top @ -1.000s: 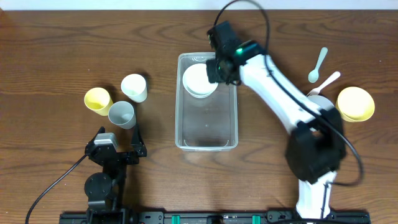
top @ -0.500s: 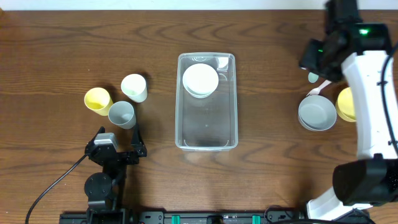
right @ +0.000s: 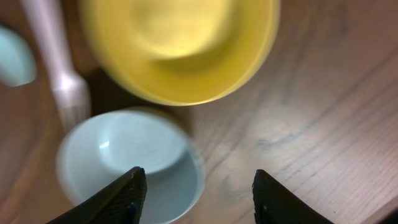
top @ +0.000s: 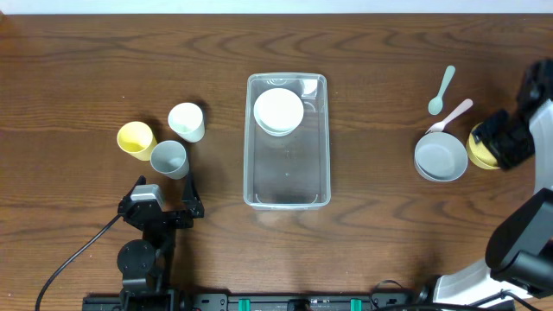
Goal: Pack container
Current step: 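Release the white bowl and move the right gripper to the yellow bowl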
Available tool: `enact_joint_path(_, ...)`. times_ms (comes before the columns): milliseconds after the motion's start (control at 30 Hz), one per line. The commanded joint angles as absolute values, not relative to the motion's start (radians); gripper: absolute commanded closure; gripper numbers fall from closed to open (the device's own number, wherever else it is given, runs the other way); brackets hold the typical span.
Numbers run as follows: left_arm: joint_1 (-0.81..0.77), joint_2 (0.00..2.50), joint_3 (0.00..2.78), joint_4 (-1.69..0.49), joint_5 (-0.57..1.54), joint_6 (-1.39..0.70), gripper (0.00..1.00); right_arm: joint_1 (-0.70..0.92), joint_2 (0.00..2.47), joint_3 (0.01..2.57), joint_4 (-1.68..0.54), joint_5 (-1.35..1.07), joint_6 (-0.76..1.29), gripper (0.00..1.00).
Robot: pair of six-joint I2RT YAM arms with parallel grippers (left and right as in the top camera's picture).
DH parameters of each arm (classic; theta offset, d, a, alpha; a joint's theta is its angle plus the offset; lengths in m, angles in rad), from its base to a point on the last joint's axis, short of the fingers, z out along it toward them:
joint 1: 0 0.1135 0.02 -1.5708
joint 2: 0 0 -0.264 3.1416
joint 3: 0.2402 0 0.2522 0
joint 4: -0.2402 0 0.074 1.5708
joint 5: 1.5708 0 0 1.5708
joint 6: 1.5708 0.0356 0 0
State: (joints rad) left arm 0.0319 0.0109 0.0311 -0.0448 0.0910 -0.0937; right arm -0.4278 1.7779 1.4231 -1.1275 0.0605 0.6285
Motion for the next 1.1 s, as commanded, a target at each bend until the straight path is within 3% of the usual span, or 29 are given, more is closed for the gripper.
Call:
enact_joint_path(0, 0.036, 0.005, 0.005, -0.062, 0.101, -0.094, 0.02, -0.498, 1.785, 1.361, -1.098, 0.025, 0.656, 0.44)
enact_joint_path(333, 0.036, 0.005, 0.005, -0.062, 0.101, -0.094, 0.02, -0.634, 1.785, 1.324, -1.029, 0.015, 0.6, 0.46)
enact_joint_path(1067, 0.036, 0.005, 0.005, -0.062, 0.101, -0.094, 0.02, -0.634, 1.786, 1.047, -0.535, -0.016, 0.499, 0.54)
